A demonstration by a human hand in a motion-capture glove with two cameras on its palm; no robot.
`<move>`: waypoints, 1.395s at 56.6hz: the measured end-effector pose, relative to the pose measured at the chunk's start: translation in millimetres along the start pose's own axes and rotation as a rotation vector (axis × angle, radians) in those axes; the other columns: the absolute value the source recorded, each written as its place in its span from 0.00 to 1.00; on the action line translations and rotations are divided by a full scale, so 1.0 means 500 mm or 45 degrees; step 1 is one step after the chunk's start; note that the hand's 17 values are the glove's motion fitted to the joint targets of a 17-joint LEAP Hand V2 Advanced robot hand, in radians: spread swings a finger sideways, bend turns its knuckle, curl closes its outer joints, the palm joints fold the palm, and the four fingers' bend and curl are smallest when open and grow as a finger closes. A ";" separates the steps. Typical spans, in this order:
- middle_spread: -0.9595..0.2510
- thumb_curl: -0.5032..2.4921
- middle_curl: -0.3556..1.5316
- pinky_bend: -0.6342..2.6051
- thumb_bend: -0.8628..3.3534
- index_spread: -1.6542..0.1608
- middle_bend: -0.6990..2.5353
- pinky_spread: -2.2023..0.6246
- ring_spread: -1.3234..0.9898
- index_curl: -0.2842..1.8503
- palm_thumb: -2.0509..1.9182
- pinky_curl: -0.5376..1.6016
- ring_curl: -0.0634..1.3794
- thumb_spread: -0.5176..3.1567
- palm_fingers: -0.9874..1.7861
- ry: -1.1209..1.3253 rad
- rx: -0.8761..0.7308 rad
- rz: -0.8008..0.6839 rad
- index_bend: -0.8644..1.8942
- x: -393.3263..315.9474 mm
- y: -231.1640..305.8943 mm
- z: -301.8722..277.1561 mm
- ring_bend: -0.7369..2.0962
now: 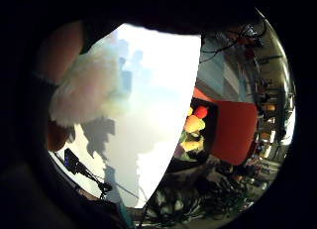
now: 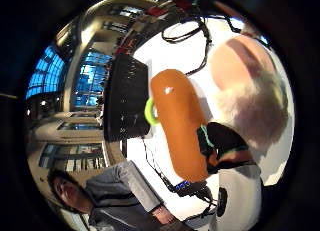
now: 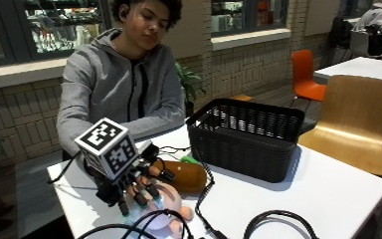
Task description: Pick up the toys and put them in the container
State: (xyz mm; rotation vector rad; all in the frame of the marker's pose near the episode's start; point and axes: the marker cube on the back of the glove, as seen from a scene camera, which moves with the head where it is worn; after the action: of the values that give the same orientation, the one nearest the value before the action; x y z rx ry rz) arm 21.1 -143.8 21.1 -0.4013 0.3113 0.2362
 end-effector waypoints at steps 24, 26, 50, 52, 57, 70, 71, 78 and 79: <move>0.82 0.27 0.27 0.46 0.27 0.73 0.23 0.81 0.57 0.27 0.58 0.44 0.13 0.48 0.26 0.171 -0.065 0.113 0.39 -0.009 -0.071 0.091 0.30; 0.83 0.28 0.26 0.47 0.27 0.73 0.22 0.81 0.57 0.29 0.59 0.44 0.12 0.48 0.28 0.182 -0.014 0.101 0.41 -0.012 -0.075 0.096 0.30; 0.74 0.34 0.28 0.54 0.31 0.75 0.31 0.68 0.50 0.32 0.69 0.46 0.27 0.49 0.60 0.230 0.317 0.050 0.38 -0.029 -0.083 0.066 0.55; 0.73 0.35 0.29 0.54 0.30 0.75 0.31 0.68 0.49 0.33 0.69 0.46 0.28 0.48 0.61 0.234 0.334 0.036 0.38 -0.034 -0.081 0.051 0.56; 0.70 0.36 0.31 0.54 0.30 0.75 0.32 0.67 0.47 0.34 0.70 0.46 0.29 0.45 0.61 0.225 0.355 -0.015 0.38 -0.056 -0.076 -0.006 0.56; 0.63 0.39 0.34 0.54 0.28 0.73 0.34 0.66 0.45 0.38 0.71 0.46 0.31 0.39 0.62 0.145 0.543 -0.254 0.39 -0.207 -0.041 -0.122 0.56; 0.63 0.39 0.34 0.54 0.28 0.73 0.35 0.66 0.44 0.38 0.71 0.46 0.31 0.38 0.62 0.133 0.549 -0.276 0.39 -0.221 -0.038 -0.126 0.56; 0.61 0.41 0.36 0.54 0.27 0.73 0.35 0.66 0.44 0.41 0.71 0.46 0.33 0.36 0.61 0.054 0.555 -0.413 0.40 -0.303 -0.020 -0.131 0.56; 0.61 0.41 0.36 0.54 0.27 0.73 0.35 0.66 0.44 0.41 0.71 0.46 0.33 0.36 0.61 0.056 0.553 -0.427 0.40 -0.311 -0.018 -0.130 0.56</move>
State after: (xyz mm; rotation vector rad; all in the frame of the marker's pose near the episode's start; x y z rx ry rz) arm -136.5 -204.3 20.8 -0.0252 0.3239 -0.1695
